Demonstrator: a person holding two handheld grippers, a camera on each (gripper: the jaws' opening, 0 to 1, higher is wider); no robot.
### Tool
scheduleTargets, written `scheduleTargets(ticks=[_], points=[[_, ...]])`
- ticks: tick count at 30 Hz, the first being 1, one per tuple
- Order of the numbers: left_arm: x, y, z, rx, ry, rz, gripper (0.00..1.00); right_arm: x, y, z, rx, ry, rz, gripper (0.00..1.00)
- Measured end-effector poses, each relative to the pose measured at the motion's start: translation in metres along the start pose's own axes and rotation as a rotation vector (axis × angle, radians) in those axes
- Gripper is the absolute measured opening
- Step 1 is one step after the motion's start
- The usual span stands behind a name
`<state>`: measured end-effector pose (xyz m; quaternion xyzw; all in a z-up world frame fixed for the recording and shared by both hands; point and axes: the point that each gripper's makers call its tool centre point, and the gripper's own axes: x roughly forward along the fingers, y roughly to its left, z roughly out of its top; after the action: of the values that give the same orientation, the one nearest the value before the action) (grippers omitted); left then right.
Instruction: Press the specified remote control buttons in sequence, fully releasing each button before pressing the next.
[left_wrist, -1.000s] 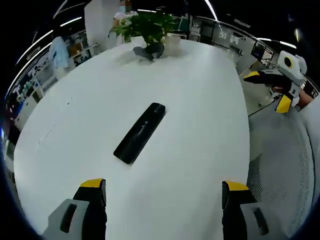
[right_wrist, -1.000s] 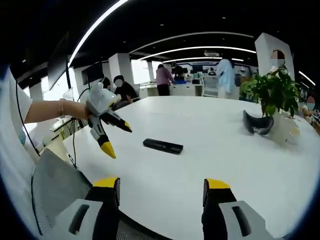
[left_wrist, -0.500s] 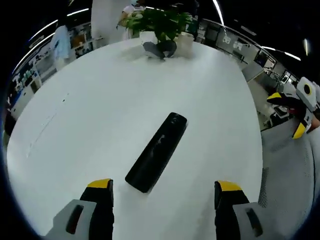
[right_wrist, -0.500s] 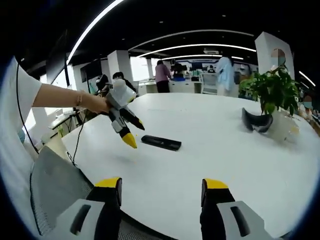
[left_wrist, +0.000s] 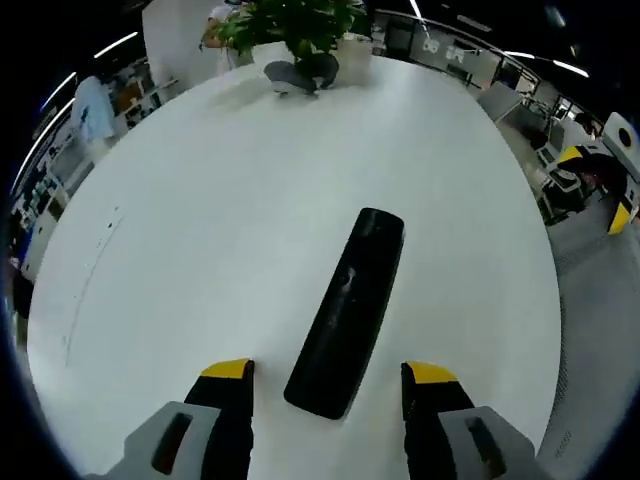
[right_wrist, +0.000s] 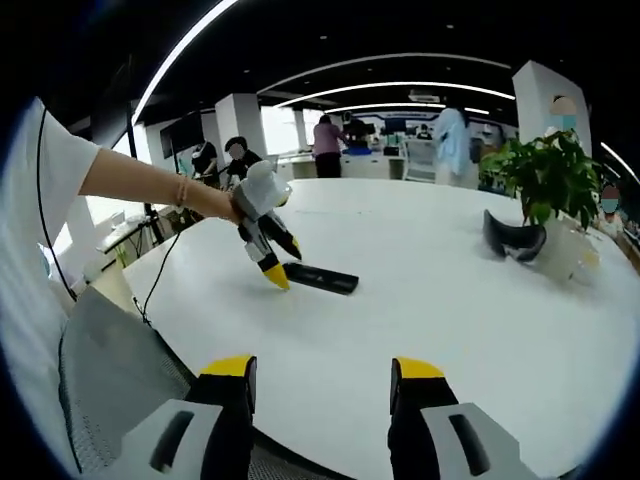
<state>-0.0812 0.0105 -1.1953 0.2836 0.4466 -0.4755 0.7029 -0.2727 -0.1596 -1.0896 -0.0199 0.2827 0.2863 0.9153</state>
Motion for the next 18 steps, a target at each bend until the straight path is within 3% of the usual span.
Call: scheduleTargets(ticks=[5, 9, 12, 15, 18], points=[[0.003, 0.003, 0.008, 0.031, -0.018, -0.002, 0.44, 0.005, 0.0, -0.003, -0.024, 0.023, 0.011, 0.46], [0.004, -0.006, 0.011, 0.128, -0.005, -0.033, 0.27, 0.008, 0.005, 0.0, -0.042, 0.028, 0.03, 0.42], [0.003, -0.009, 0.011, 0.194, 0.008, -0.032, 0.24, 0.011, 0.011, 0.001, -0.052, 0.027, 0.048, 0.39], [0.002, -0.013, 0.008, 0.171, 0.015, -0.049, 0.24, 0.012, 0.014, -0.001, -0.069, 0.036, 0.057, 0.35], [-0.001, -0.022, 0.002, 0.21, 0.025, -0.067, 0.23, 0.013, 0.015, -0.003, -0.073, 0.043, 0.06, 0.35]])
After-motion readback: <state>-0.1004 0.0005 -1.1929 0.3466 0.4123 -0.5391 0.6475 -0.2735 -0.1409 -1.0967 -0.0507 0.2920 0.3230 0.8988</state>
